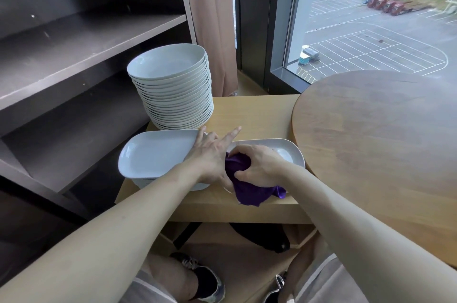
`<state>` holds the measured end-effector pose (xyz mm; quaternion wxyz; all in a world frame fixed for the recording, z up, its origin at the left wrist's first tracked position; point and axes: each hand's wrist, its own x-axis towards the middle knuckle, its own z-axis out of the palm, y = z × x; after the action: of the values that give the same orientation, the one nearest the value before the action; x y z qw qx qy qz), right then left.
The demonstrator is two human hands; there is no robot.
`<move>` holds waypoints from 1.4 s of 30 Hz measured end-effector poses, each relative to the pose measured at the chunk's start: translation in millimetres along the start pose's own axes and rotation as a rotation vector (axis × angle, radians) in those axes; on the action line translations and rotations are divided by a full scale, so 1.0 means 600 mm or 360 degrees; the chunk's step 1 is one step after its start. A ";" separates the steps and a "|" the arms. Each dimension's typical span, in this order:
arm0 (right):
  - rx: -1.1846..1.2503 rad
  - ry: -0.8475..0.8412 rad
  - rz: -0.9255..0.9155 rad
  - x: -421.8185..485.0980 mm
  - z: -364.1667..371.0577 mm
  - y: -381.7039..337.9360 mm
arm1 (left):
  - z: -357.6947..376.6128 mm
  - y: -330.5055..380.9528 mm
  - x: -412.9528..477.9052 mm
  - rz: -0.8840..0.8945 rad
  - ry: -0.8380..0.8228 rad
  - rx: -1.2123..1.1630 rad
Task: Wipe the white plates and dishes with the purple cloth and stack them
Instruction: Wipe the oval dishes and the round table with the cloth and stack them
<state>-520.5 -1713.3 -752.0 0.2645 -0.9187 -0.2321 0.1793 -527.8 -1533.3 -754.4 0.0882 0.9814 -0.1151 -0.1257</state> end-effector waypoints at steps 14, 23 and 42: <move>-0.0746 0.0821 0.0474 -0.057 0.019 0.088 | 0.007 -0.009 0.006 0.0036 0.0068 0.0150; -0.0811 0.0816 0.0506 -0.019 0.033 0.064 | 0.009 -0.010 0.008 0.0037 0.0061 0.0166; -0.0405 0.0478 -0.0013 -0.015 0.044 0.027 | 0.005 0.001 -0.003 0.0019 0.0089 0.0084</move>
<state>-534.3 -1719.2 -780.2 0.1786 -0.9602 -0.2144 0.0084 -530.2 -1534.0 -756.5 0.0661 0.9858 -0.1218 -0.0947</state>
